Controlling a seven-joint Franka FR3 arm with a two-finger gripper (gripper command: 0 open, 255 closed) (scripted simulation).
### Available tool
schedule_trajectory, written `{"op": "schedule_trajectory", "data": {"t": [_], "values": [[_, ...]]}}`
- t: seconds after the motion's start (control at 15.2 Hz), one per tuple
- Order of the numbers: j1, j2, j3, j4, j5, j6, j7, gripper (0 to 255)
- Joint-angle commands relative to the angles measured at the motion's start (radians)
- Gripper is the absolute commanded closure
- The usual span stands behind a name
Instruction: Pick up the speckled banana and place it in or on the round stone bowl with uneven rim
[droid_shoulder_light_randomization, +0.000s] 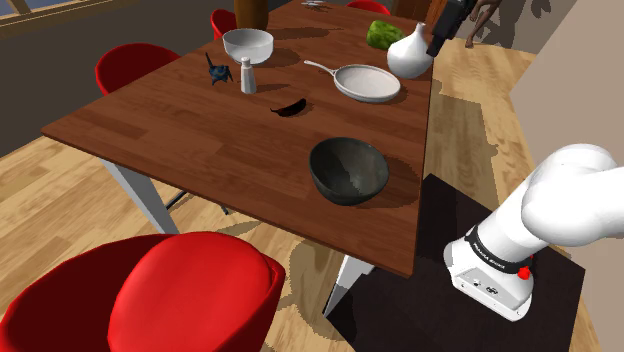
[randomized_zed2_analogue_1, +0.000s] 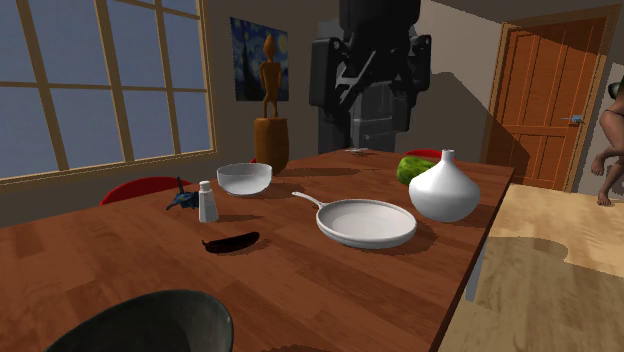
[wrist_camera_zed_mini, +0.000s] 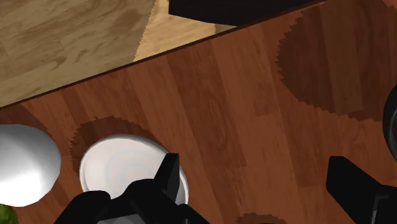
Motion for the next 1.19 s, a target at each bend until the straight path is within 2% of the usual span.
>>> {"op": "schedule_trajectory", "data": {"t": [0.0,0.53,1.12], "values": [[0.0,0.0,0.0,0.0,0.0,0.0,0.0,0],[0.043,0.24,0.046,0.031,-0.033,0.21,-0.035,0],[0.076,0.537,0.108,0.144,-0.107,0.39,-0.053,0]]}}
